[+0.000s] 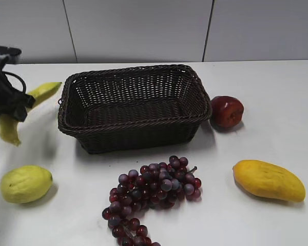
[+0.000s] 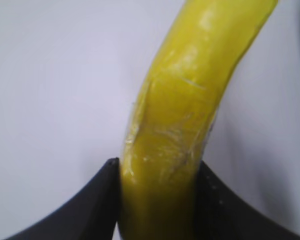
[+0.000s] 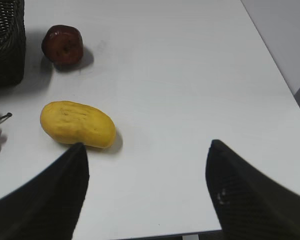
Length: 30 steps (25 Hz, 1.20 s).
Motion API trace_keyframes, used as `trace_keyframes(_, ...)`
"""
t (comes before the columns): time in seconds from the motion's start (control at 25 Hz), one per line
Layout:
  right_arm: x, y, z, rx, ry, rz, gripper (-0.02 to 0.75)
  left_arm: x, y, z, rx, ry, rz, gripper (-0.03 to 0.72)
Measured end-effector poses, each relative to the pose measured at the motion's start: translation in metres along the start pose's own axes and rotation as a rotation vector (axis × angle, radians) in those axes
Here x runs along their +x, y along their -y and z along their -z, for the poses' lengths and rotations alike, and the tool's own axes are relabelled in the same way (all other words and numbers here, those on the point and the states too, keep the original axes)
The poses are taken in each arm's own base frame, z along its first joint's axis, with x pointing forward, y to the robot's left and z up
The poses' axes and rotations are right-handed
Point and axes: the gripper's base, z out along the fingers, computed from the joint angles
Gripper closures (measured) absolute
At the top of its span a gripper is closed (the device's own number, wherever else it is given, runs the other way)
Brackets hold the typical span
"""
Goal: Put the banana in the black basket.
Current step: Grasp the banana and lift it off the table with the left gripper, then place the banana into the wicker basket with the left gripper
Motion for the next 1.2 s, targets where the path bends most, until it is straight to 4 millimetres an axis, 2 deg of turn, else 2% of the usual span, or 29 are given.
trace_keyframes(0.28, 0.0, 0.0, 0.0, 0.0, 0.001, 0.0, 0.154, -0.041, -0.005, 0.086, -0.063, 0.244, -0.009, 0.377)
trace_keyframes(0.4, 0.0, 0.0, 0.0, 0.0, 0.001, 0.0, 0.154, -0.058, 0.006, 0.115, -0.065, 0.349, -0.04, 0.377)
trace_keyframes(0.48, 0.0, 0.0, 0.0, 0.0, 0.001, 0.0, 0.154, -0.068, 0.019, 0.126, -0.053, 0.395, -0.072, 0.377)
trace_keyframes(0.76, 0.0, 0.0, 0.0, 0.0, 0.001, 0.0, 0.154, -0.081, 0.087, 0.137, 0.023, 0.529, -0.228, 0.377)
trace_keyframes(0.84, 0.0, 0.0, 0.0, 0.0, 0.001, 0.0, 0.154, -0.085, 0.107, 0.135, 0.032, 0.568, -0.287, 0.377)
trace_keyframes(0.96, 0.0, 0.0, 0.0, 0.0, 0.001, 0.0, 0.154, -0.087, 0.131, 0.122, 0.016, 0.576, -0.396, 0.377)
trace_keyframes(1.2, 0.0, 0.0, 0.0, 0.0, 0.0, 0.0, 0.154, -0.084, 0.168, 0.079, -0.01, 0.492, -0.585, 0.377)
